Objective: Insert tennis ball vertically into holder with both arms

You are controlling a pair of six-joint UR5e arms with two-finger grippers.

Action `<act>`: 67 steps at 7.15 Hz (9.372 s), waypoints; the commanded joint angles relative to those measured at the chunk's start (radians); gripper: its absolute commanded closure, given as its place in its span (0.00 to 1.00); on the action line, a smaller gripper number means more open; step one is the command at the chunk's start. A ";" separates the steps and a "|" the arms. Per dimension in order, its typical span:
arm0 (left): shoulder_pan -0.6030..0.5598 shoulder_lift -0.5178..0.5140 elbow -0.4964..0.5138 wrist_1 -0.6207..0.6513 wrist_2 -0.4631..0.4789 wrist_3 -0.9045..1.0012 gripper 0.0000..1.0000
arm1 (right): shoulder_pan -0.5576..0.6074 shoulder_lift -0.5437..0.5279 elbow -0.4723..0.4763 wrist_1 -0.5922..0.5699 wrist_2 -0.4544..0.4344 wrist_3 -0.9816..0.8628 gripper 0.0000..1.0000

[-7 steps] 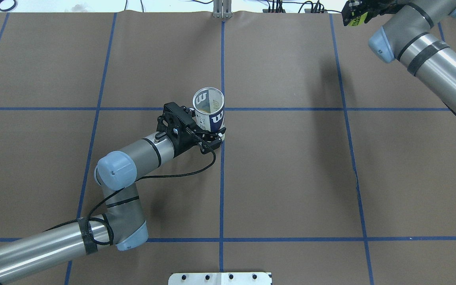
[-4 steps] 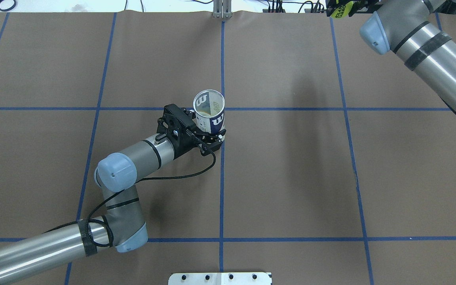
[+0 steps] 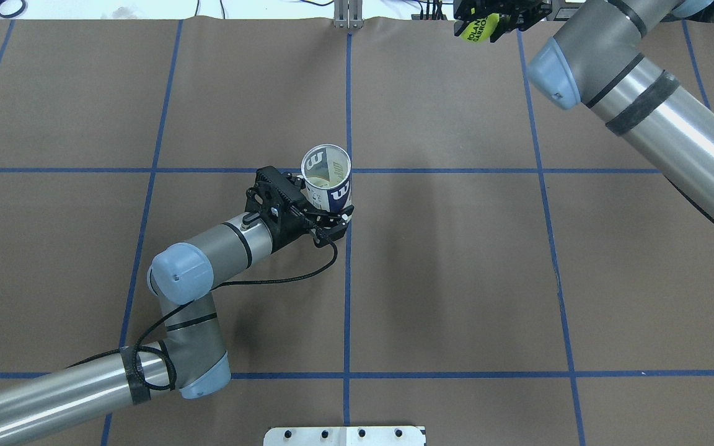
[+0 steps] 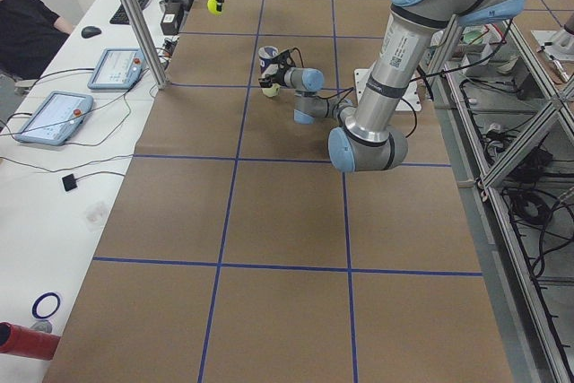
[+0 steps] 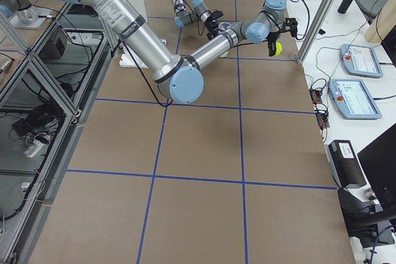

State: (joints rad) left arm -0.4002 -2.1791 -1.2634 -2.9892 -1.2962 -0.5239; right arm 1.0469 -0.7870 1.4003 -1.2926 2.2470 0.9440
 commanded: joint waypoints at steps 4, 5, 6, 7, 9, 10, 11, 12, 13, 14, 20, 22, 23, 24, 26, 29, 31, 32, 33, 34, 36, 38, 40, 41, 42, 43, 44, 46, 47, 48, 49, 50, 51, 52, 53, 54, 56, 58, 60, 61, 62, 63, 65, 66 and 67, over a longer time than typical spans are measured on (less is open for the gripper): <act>0.009 0.007 -0.001 -0.001 0.000 -0.002 0.01 | -0.122 0.006 0.205 -0.002 -0.003 0.283 1.00; 0.012 0.005 -0.002 -0.001 0.002 -0.007 0.01 | -0.126 0.006 0.219 -0.002 -0.003 0.291 1.00; 0.014 0.007 -0.002 -0.001 0.000 -0.007 0.01 | -0.133 0.006 0.224 -0.002 -0.004 0.291 1.00; 0.017 0.007 -0.002 -0.001 0.000 -0.007 0.01 | -0.145 0.006 0.236 -0.004 -0.006 0.295 1.00; 0.020 0.007 -0.001 -0.001 0.002 -0.008 0.01 | -0.180 0.049 0.244 -0.005 -0.010 0.358 1.00; 0.020 0.007 -0.001 -0.001 0.002 -0.008 0.01 | -0.230 0.083 0.244 -0.031 -0.036 0.396 1.00; 0.020 0.007 -0.001 -0.001 0.002 -0.008 0.01 | -0.298 0.104 0.244 -0.057 -0.099 0.415 1.00; 0.020 0.008 -0.001 -0.002 0.002 -0.008 0.01 | -0.344 0.114 0.244 -0.089 -0.134 0.415 1.00; 0.020 0.008 0.001 -0.001 0.002 -0.008 0.01 | -0.356 0.114 0.243 -0.106 -0.136 0.415 1.00; 0.020 0.008 0.002 -0.001 0.002 -0.008 0.01 | -0.364 0.114 0.244 -0.138 -0.135 0.415 1.00; 0.018 0.018 0.001 -0.002 0.000 -0.007 0.01 | -0.378 0.094 0.267 -0.171 -0.126 0.430 0.01; 0.020 0.022 0.001 -0.002 0.000 -0.005 0.01 | -0.380 0.091 0.275 -0.172 -0.126 0.452 0.01; 0.020 0.022 0.001 -0.002 0.000 -0.005 0.01 | -0.380 0.091 0.275 -0.172 -0.126 0.452 0.01; 0.020 0.022 0.001 -0.002 0.000 -0.005 0.01 | -0.380 0.092 0.276 -0.172 -0.126 0.452 0.01; 0.020 0.022 0.001 -0.002 0.000 -0.005 0.01 | -0.380 0.092 0.295 -0.181 -0.127 0.452 0.01; 0.020 0.054 -0.040 -0.001 -0.009 -0.004 0.01 | -0.380 0.088 0.318 -0.202 -0.129 0.452 0.01; 0.020 0.140 -0.137 0.002 -0.021 -0.002 0.01 | -0.380 0.084 0.318 -0.202 -0.133 0.452 0.01; 0.020 0.200 -0.192 0.004 -0.052 -0.002 0.01 | -0.380 0.078 0.318 -0.200 -0.132 0.452 0.01; 0.020 0.275 -0.262 0.007 -0.075 -0.002 0.01 | -0.373 0.077 0.322 -0.202 -0.129 0.450 0.01; 0.018 0.348 -0.330 0.015 -0.122 -0.002 0.01 | -0.358 0.060 0.354 -0.221 -0.122 0.450 0.01; -0.067 0.485 -0.471 0.118 -0.355 -0.002 0.01 | -0.315 0.054 0.463 -0.377 -0.094 0.426 0.01; -0.356 0.460 -0.482 0.513 -0.724 -0.004 0.01 | -0.205 0.026 0.506 -0.456 0.035 0.368 0.01; -0.540 0.386 -0.467 0.862 -0.821 0.065 0.01 | -0.151 -0.081 0.619 -0.575 0.040 0.220 0.01; -0.595 0.393 -0.409 0.898 -0.818 0.097 0.01 | -0.108 -0.139 0.649 -0.632 0.042 0.094 0.01; -0.659 0.392 -0.362 0.912 -0.798 0.193 0.01 | -0.043 -0.200 0.651 -0.677 0.042 -0.076 0.01; -0.754 0.377 -0.308 0.941 -0.795 0.215 0.01 | 0.034 -0.278 0.645 -0.697 0.045 -0.302 0.01; -0.813 0.372 -0.291 0.952 -0.828 0.217 0.00 | 0.101 -0.376 0.634 -0.717 0.051 -0.544 0.01; -0.888 0.366 -0.264 1.153 -0.919 0.217 0.00 | 0.288 -0.480 0.466 -0.714 0.068 -0.968 0.01; -0.926 0.374 -0.263 1.202 -0.972 0.237 0.00 | 0.374 -0.510 0.372 -0.711 0.081 -1.151 0.01; -0.981 0.396 -0.260 1.208 -1.032 0.348 0.00 | 0.454 -0.518 0.288 -0.711 0.086 -1.280 0.01; -1.029 0.424 -0.261 1.249 -1.049 0.458 0.00 | 0.473 -0.573 0.273 -0.708 0.077 -1.368 0.01; -1.074 0.452 -0.263 1.278 -1.051 0.508 0.00 | 0.493 -0.619 0.272 -0.705 0.092 -1.366 0.01; -1.095 0.482 -0.263 1.279 -1.051 0.527 0.00 | 0.493 -0.612 0.250 -0.705 0.088 -1.358 0.01; -1.117 0.513 -0.263 1.277 -1.051 0.541 0.00 | 0.490 -0.612 0.223 -0.703 0.041 -1.361 0.01; -1.125 0.521 -0.258 1.285 -1.049 0.586 0.00 | 0.492 -0.610 0.150 -0.638 0.022 -1.358 0.01; -1.129 0.531 -0.263 1.285 -1.046 0.587 0.00 | 0.502 -0.654 0.140 -0.542 0.023 -1.357 0.01; -1.154 0.530 -0.268 1.312 -1.045 0.613 0.00 | 0.554 -0.690 0.138 -0.514 0.023 -1.354 0.01; -1.154 0.527 -0.272 1.348 -1.045 0.622 0.00 | 0.571 -0.701 0.147 -0.510 0.070 -1.283 0.01; -1.151 0.530 -0.274 1.349 -1.045 0.643 0.00 | 0.571 -0.696 0.167 -0.409 0.080 -1.129 0.01; -1.154 0.532 -0.277 1.372 -1.045 0.675 0.00 | 0.571 -0.701 0.164 -0.354 0.082 -1.063 0.01; -1.163 0.530 -0.300 1.419 -1.042 0.679 0.00 | 0.571 -0.702 0.160 -0.344 0.104 -1.062 0.01; -1.177 0.532 -0.312 1.438 -1.035 0.679 0.00 | 0.571 -0.704 0.157 -0.344 0.140 -1.061 0.01; -1.188 0.539 -0.301 1.457 -1.014 0.650 0.00 | 0.571 -0.710 0.158 -0.344 0.155 -1.064 0.01; -1.186 0.539 -0.301 1.457 -1.014 0.650 0.00 | 0.571 -0.716 0.158 -0.344 0.173 -1.065 0.01; -1.186 0.539 -0.304 1.455 -1.014 0.650 0.00 | 0.571 -0.724 0.158 -0.344 0.184 -1.065 0.01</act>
State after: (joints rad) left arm -1.5857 -1.6407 -1.5661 -1.5345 -2.3129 0.1284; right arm 1.6183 -1.5023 1.5582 -1.6369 2.4147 -0.1205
